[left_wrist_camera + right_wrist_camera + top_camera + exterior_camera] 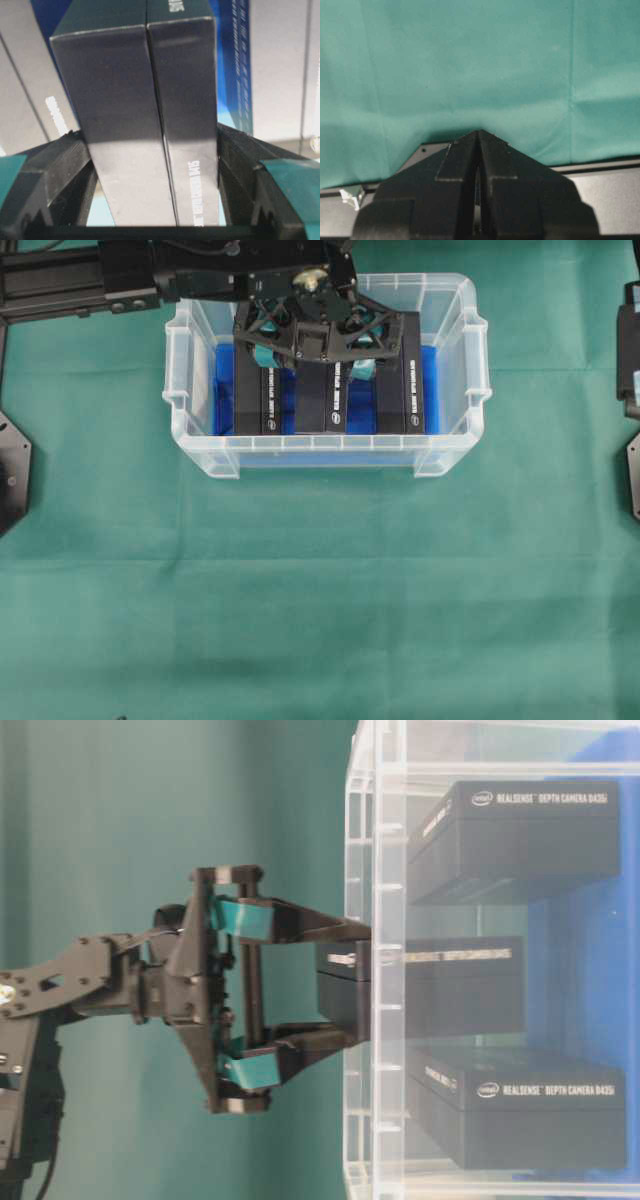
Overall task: Take the box out of the case with the left arm.
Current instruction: 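Lift the middle black box up out of the case with the left gripper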
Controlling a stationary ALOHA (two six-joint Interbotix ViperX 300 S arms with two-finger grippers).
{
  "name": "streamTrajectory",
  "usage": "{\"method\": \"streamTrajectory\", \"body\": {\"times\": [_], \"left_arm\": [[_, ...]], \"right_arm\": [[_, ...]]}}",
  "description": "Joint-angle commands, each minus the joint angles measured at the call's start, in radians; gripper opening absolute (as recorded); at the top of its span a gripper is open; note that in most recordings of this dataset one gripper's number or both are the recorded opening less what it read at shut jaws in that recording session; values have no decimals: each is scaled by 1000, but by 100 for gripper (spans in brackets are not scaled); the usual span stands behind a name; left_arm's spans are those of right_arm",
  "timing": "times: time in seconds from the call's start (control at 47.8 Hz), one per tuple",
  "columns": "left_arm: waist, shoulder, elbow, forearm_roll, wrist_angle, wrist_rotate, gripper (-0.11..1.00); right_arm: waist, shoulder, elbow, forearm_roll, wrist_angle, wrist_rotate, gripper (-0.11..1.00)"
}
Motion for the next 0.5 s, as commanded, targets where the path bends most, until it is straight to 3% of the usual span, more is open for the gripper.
{"method": "streamTrajectory", "body": {"times": [0.0,0.481], "left_arm": [[-12,-55,-57,-3,23,2,62],[-12,-98,-216,0,167,-2,61]], "right_arm": [[-2,-3,-9,-2,-3,0,-1],[0,-14,-9,-3,-3,0,-1]]}}
